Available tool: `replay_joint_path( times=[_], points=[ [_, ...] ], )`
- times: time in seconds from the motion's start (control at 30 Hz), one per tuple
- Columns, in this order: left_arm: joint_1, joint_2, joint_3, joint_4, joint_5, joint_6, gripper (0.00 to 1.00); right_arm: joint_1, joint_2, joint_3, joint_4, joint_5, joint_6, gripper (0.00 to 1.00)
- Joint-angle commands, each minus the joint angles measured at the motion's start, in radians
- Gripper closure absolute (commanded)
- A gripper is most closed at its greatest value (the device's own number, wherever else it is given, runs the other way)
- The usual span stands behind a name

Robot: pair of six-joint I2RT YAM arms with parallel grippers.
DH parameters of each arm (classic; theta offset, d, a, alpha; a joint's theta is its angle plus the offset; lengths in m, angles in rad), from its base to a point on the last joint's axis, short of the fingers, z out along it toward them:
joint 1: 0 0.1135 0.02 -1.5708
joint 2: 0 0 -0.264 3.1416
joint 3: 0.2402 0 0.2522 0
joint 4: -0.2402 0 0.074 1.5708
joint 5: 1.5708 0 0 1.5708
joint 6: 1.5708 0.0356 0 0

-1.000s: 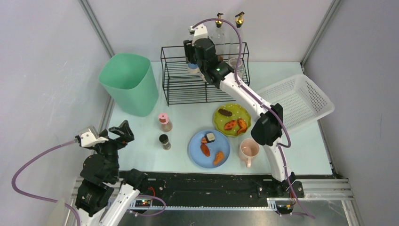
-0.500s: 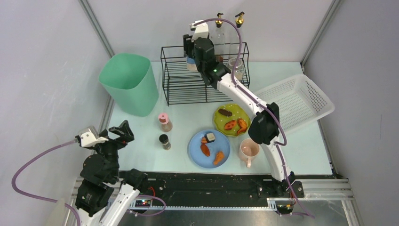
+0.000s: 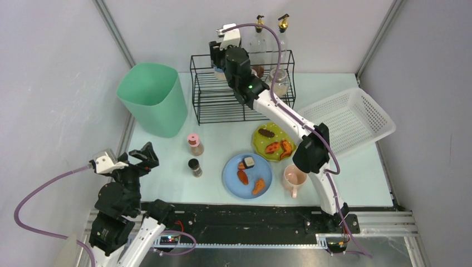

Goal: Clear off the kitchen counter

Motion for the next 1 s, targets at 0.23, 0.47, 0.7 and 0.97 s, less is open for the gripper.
replay_joint_path(
  times=[0.23,0.47,0.7,0.97],
  points=[
    [0.007,0.014,-0.001,0.025,-0.004,-0.010,0.02,-0.024,-0.036,0.078,0.266,0.038,-0.085,1.00],
    [0.007,0.017,-0.001,0.025,-0.006,-0.010,0.02,-0.039,0.024,0.159,0.323,0.037,-0.115,1.00],
    [0.008,0.021,-0.001,0.025,-0.007,-0.007,0.02,-0.056,0.066,0.169,0.363,0.036,-0.102,1.00],
    [0.008,0.026,-0.001,0.026,-0.009,-0.006,0.02,-0.076,0.115,0.178,0.359,0.034,-0.054,1.00]
  ],
)
